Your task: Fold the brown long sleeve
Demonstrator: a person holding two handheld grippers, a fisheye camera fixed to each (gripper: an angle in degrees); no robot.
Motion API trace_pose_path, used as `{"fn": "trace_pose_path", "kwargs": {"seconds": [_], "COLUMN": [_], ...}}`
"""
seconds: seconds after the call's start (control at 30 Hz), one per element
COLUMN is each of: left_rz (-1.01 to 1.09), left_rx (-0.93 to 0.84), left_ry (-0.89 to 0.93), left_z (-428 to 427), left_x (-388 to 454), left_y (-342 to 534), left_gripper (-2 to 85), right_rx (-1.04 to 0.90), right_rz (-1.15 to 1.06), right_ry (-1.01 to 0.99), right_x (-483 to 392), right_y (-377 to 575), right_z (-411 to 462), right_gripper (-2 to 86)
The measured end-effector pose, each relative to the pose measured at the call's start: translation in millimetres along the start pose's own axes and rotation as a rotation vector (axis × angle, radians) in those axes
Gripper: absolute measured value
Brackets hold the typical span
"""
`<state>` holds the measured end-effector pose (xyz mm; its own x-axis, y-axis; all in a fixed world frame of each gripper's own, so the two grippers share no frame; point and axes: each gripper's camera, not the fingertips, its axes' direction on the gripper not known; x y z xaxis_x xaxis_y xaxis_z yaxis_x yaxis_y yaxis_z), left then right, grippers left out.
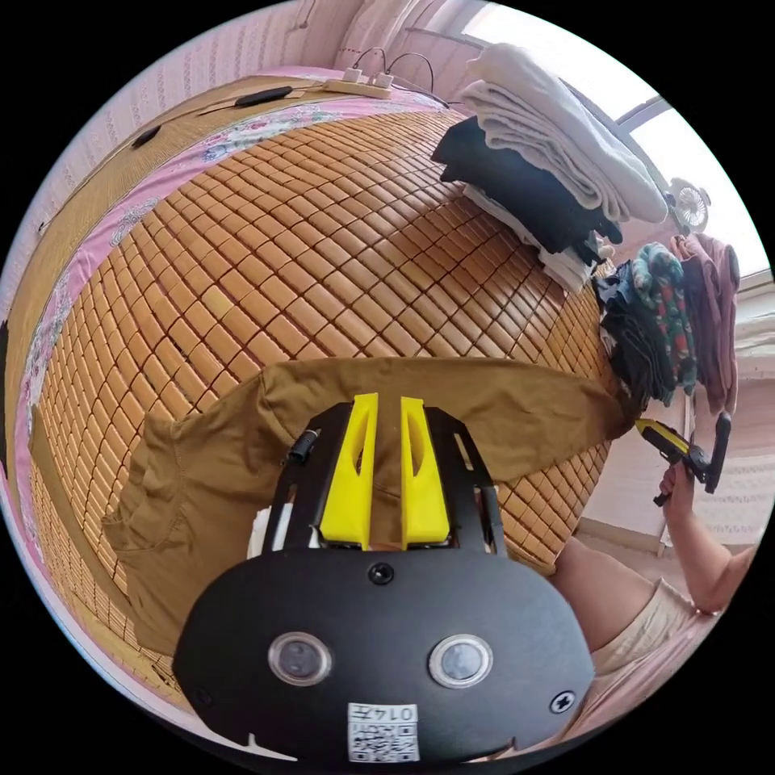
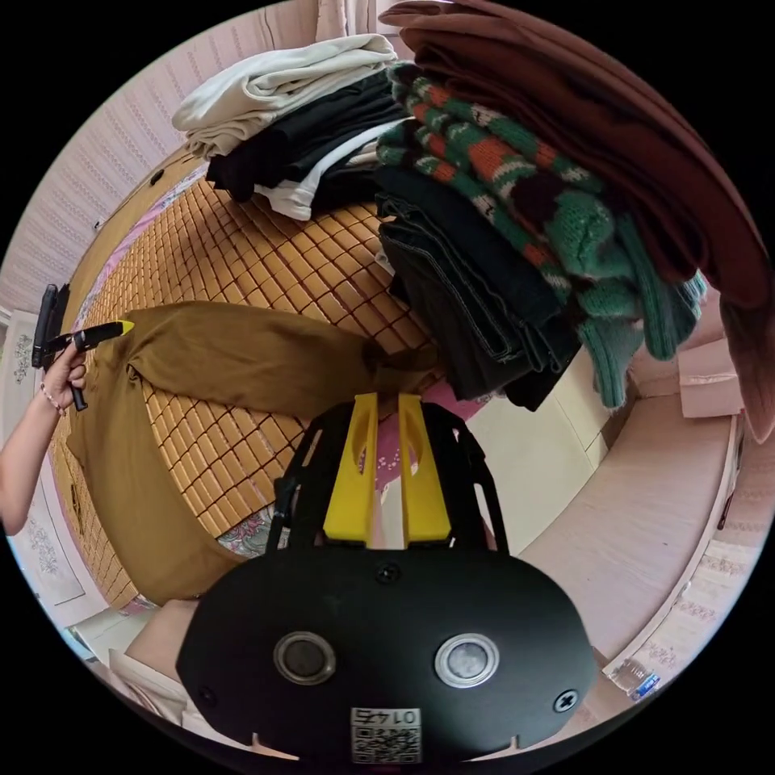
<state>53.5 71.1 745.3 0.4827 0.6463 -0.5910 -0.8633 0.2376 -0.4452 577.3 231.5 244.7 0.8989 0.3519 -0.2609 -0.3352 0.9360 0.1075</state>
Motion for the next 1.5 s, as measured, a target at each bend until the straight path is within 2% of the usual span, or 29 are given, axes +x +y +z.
{"fn": "trace_pose_path", "kwargs": {"seconds": [0.2,0.37,0.53,0.67,0.7,0.77,0.9,1.13,1.33,1.5], "left_rz": [0.227,0.253,0.156,0.006,-0.020,-0.068,-0.115,-0.131,-0.175,-0.383], "left_rx": [-0.089,-0.124,-0.024,0.031,0.008,-0.019,0.036,0.049,0.178,0.186], "left_ry": [0.119,0.167,0.050,-0.120,-0.149,-0.169,-0.145,-0.072,-0.051,-0.093], "left_z": [25,42,14,-2,0,3,-7,-31,-116,-178], "left_x": [102,134,104,54,44,33,26,16,9,-23], "left_y": [21,24,11,5,6,11,19,32,94,220], "left_gripper": [5.6,5.8,5.8,5.6,5.5,5.4,3.2,2.5,4.4,4.5], "right_rx": [-0.004,-0.129,0.034,0.012,0.059,0.042,0.079,0.083,0.104,0.026], "right_rz": [0.072,0.201,0.078,0.053,0.056,0.081,0.104,0.100,-0.082,-0.335], "right_ry": [0.061,0.034,-0.008,0.147,0.181,0.280,0.336,0.323,0.319,0.189], "right_x": [-7,20,-17,-45,-51,-58,-73,-89,-122,-180], "right_y": [3,30,-3,-27,-26,-28,-35,-49,-42,-50], "right_z": [2,9,-1,38,39,42,43,39,6,-20], "right_gripper": [6.8,9.6,6.5,0.4,-0.1,-0.4,-0.7,-0.9,-0.4,4.4]}}
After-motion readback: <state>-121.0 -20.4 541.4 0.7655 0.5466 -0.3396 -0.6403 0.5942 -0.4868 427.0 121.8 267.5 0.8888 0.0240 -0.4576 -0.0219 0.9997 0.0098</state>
